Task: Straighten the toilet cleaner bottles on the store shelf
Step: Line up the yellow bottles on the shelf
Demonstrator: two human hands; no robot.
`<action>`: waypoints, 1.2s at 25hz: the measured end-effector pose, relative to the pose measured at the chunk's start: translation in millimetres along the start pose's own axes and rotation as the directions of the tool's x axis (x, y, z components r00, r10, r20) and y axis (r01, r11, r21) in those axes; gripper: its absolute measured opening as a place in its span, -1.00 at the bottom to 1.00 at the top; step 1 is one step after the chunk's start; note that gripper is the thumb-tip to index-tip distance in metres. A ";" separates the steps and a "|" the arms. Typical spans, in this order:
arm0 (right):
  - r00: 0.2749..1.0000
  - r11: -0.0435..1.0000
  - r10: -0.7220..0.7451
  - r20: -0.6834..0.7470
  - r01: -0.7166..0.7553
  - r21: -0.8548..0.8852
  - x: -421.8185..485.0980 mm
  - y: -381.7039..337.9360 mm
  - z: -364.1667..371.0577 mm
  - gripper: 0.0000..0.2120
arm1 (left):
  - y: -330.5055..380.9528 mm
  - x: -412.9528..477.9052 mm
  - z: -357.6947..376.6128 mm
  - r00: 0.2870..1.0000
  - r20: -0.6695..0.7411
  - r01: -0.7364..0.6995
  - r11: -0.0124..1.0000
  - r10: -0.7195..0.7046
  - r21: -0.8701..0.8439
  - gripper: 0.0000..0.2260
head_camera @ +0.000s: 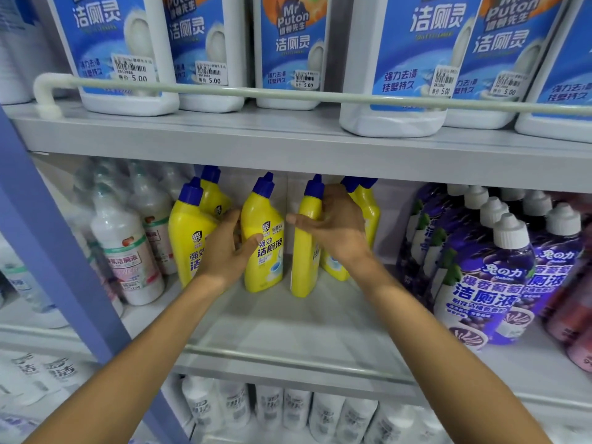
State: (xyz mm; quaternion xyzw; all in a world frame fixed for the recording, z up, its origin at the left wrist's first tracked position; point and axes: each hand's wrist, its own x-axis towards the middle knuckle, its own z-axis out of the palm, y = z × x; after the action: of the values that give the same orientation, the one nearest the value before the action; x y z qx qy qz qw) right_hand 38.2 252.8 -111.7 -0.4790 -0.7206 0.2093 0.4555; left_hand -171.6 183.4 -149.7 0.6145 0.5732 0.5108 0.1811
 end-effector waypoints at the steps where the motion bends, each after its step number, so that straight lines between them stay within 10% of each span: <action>1: 1.000 1.000 0.008 -0.011 -0.008 -0.021 -3.2 1.2 7.0 -0.39 | 0.1 0.8 2.8 1.000 -0.017 -0.013 1.000 0.013 -0.003 -0.55; 6: 0.921 0.996 0.000 0.391 -0.034 0.081 -1.6 23.0 -14.8 -0.42 | -6.8 3.1 14.7 0.997 -0.071 0.010 0.996 -0.003 0.094 -0.50; 12: 0.999 0.987 0.015 0.032 -0.010 -0.160 18.1 14.9 29.9 -0.27 | -18.2 19.2 28.4 0.988 -0.154 0.018 0.991 0.002 0.130 -0.68; 22: 0.985 0.871 0.099 -0.143 -0.155 -0.467 40.9 33.1 36.1 -0.09 | -41.0 48.9 35.8 0.993 -0.118 0.011 0.999 -0.005 0.050 -0.65; 30: 0.993 0.968 0.017 -0.117 -0.046 -0.245 39.6 56.3 24.0 -0.36 | -43.2 69.3 47.0 0.992 -0.085 0.078 0.988 -0.090 -0.133 -0.59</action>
State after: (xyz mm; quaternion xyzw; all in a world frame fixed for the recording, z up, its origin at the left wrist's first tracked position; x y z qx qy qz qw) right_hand 40.8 316.5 -147.1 -0.5545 -0.7062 0.0976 0.4292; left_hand -167.2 274.0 -174.9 0.5531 0.5719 0.5661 0.2156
